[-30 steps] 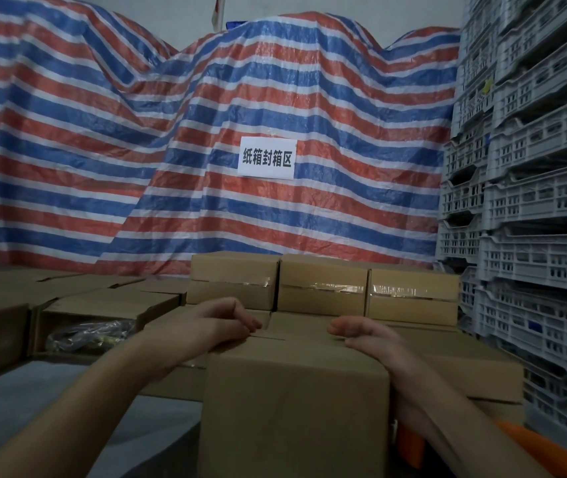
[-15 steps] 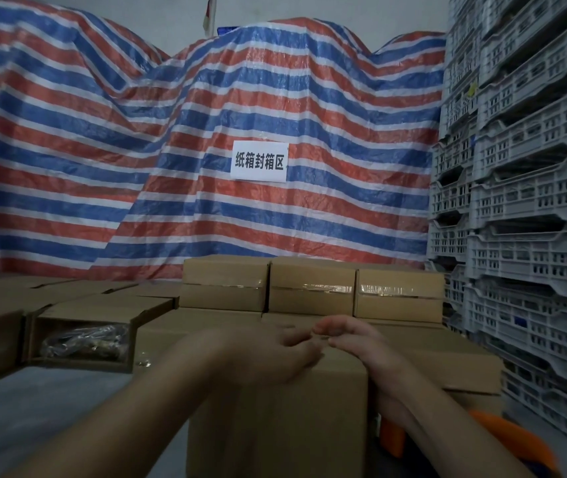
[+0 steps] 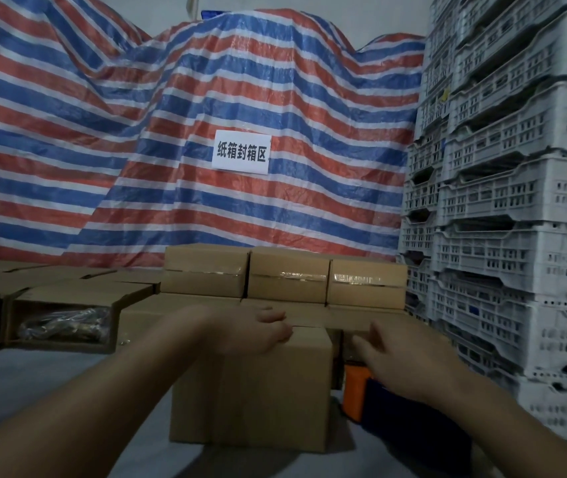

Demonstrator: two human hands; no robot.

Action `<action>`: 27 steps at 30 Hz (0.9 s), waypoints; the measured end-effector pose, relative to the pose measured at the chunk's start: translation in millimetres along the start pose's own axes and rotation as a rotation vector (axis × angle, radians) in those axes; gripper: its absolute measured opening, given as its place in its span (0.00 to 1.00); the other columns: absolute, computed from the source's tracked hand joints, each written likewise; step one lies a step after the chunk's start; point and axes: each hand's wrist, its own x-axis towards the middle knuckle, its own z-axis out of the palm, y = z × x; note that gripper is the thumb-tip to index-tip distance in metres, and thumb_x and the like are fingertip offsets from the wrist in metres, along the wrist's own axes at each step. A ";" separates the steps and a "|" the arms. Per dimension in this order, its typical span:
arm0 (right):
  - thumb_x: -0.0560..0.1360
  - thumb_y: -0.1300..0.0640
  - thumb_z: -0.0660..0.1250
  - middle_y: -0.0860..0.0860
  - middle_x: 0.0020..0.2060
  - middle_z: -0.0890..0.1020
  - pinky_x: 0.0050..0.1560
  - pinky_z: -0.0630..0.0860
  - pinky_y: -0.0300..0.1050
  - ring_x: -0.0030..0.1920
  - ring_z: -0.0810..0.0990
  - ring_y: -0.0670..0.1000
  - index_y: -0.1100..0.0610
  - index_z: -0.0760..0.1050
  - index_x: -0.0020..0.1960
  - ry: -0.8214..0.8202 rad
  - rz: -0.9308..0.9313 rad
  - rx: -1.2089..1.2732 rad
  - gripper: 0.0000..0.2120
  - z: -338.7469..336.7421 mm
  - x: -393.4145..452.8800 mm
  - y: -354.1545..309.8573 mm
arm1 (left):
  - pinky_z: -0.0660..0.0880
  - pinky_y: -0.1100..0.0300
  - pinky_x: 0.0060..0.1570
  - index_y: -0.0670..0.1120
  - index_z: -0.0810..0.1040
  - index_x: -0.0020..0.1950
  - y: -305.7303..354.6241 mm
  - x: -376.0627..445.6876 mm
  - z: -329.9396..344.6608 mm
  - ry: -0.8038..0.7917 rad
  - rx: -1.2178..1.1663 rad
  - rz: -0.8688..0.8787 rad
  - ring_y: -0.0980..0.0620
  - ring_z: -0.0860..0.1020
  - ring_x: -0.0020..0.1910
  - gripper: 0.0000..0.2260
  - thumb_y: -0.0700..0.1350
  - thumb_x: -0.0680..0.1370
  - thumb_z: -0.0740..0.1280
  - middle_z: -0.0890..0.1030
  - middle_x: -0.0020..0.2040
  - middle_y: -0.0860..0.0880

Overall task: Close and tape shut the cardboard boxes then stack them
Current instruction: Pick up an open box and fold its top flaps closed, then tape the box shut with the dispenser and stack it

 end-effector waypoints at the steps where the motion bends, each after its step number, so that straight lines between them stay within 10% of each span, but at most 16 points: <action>1: 0.80 0.36 0.57 0.46 0.42 0.80 0.41 0.75 0.42 0.41 0.78 0.43 0.46 0.75 0.46 -0.051 0.027 -0.079 0.16 -1.0 -4.7 6.9 | 0.48 0.46 0.74 0.60 0.51 0.79 1.3 -0.8 -0.3 -0.003 0.001 -0.009 0.50 0.53 0.78 0.27 0.65 0.81 0.50 0.52 0.80 0.55; 4: 0.77 0.28 0.52 0.48 0.53 0.81 0.53 0.79 0.47 0.51 0.80 0.48 0.46 0.77 0.58 -0.227 0.097 -0.273 0.27 -2.2 -16.2 21.4 | 0.48 0.45 0.74 0.61 0.51 0.79 5.0 -3.6 -1.9 -0.007 0.019 -0.027 0.49 0.53 0.78 0.27 0.65 0.81 0.50 0.53 0.80 0.54; 7: 0.77 0.27 0.49 0.47 0.44 0.80 0.45 0.76 0.45 0.44 0.79 0.46 0.47 0.77 0.48 -0.300 0.168 -0.201 0.29 8.2 -26.8 26.7 | 0.47 0.44 0.74 0.60 0.52 0.79 7.7 -6.1 -4.6 -0.023 0.023 -0.027 0.49 0.53 0.78 0.27 0.64 0.81 0.49 0.53 0.80 0.54; 20: 0.77 0.29 0.46 0.46 0.25 0.68 0.21 0.56 0.37 0.23 0.65 0.41 0.48 0.67 0.31 0.210 0.221 -0.389 0.29 51.5 -49.4 22.6 | 0.49 0.47 0.74 0.58 0.53 0.79 14.0 -17.8 -6.2 -0.025 0.046 0.006 0.50 0.52 0.78 0.26 0.62 0.82 0.50 0.53 0.80 0.55; 27: 0.78 0.30 0.51 0.50 0.18 0.74 0.25 0.67 0.41 0.18 0.71 0.45 0.57 0.75 0.27 0.356 0.328 0.424 0.37 -22.2 10.9 20.8 | 0.68 0.56 0.60 0.51 0.76 0.65 1.6 -18.1 -16.6 0.028 -0.396 -0.052 0.51 0.76 0.59 0.24 0.62 0.82 0.50 0.79 0.59 0.50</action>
